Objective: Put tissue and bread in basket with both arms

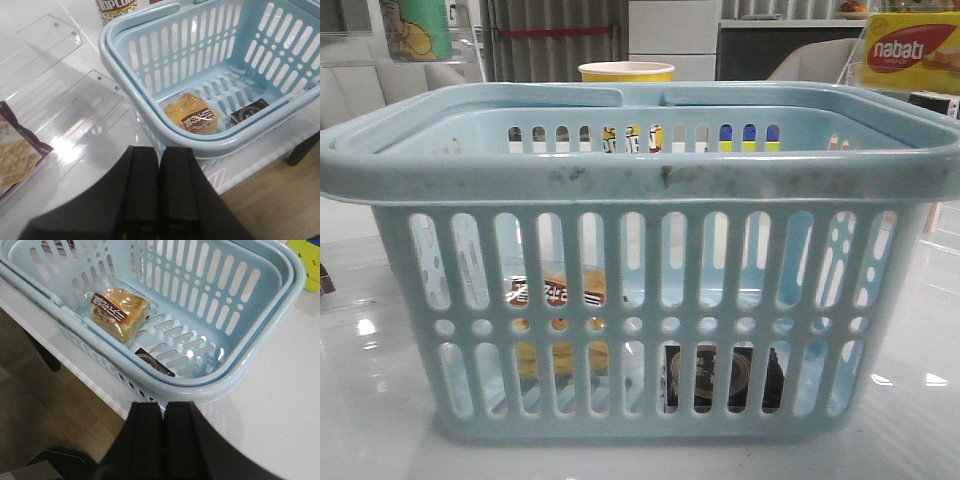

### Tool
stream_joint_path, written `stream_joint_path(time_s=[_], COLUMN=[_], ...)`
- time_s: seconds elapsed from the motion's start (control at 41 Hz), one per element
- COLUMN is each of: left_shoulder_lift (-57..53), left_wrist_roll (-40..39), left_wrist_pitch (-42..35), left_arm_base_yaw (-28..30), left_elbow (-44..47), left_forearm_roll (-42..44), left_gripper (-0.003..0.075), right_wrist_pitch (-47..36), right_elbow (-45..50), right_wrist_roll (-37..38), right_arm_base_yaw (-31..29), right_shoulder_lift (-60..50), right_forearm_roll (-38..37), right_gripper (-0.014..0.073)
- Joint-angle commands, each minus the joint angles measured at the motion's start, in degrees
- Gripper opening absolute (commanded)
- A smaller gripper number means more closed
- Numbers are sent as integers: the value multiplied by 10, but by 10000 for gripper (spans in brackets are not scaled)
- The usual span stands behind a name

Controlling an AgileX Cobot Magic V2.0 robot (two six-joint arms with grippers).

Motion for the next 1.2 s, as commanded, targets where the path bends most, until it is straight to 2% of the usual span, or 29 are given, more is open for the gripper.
stream_joint_path(time_s=[0.0,0.146,0.341,0.488,0.805,1.171], left_shoulder_lift=[-15,-103,-229,-296,-350,-350], left_wrist_roll=[0,0,0,0,0,0], left_wrist_pitch=[-58,-224,-340,-401,-521,-517], left_arm_base_yaw=[57,206,280,297,298,295], left_elbow=[4,124,263,341,452,452], left_forearm_roll=[-3,-21,-21,-21,-21,-19], left_gripper=[93,93,93,93,93,93], right_wrist_pitch=[-44,-43,-43,-43,-43,-41], right_elbow=[-15,-15,-15,-15,-15,-15], right_wrist_roll=[0,0,0,0,0,0], right_arm_base_yaw=[-4,-4,-4,-4,-4,-4], right_shoulder_lift=[0,0,0,0,0,0], right_forearm_roll=[-2,-2,-2,-2,-2,-2], right_gripper=[57,57,57,57,57,57])
